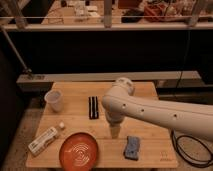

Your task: Move the arm in a circular motion

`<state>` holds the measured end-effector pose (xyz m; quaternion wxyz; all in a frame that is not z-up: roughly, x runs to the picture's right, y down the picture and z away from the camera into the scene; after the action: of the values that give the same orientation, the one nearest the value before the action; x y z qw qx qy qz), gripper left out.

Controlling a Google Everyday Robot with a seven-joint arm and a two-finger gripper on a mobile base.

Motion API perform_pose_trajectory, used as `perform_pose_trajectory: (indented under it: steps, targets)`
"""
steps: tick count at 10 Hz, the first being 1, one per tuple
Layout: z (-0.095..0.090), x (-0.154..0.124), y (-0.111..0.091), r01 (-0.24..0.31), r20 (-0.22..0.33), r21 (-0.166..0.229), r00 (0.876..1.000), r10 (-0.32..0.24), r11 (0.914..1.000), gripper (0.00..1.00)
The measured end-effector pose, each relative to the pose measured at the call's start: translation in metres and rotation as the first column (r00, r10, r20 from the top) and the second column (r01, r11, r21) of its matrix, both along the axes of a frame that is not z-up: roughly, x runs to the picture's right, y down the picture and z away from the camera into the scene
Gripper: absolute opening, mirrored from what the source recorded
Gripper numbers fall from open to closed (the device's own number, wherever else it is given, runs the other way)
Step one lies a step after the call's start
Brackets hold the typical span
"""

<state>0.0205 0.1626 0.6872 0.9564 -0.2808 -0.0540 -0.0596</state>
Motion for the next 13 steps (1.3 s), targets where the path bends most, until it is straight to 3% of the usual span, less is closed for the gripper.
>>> perform_pose_trajectory:
  steps: [1,3,6,9,13]
  targets:
    - [0.005,-0.029,-0.008,0.029,0.037,0.017,0.999,-0.03,0.9994,0.8]
    - [0.024,-0.06,-0.032,0.046,0.07,0.042,0.996,-0.049,0.9981,0.8]
    - [0.065,-0.07,-0.088,0.029,0.08,0.07,0.996,-0.034,0.9972,0.8]
    - [0.095,-0.037,-0.124,-0.046,0.047,0.07,0.998,0.043,0.9965,0.8]
    - [0.117,0.061,-0.14,-0.162,-0.06,0.053,0.984,0.165,0.9854,0.8]
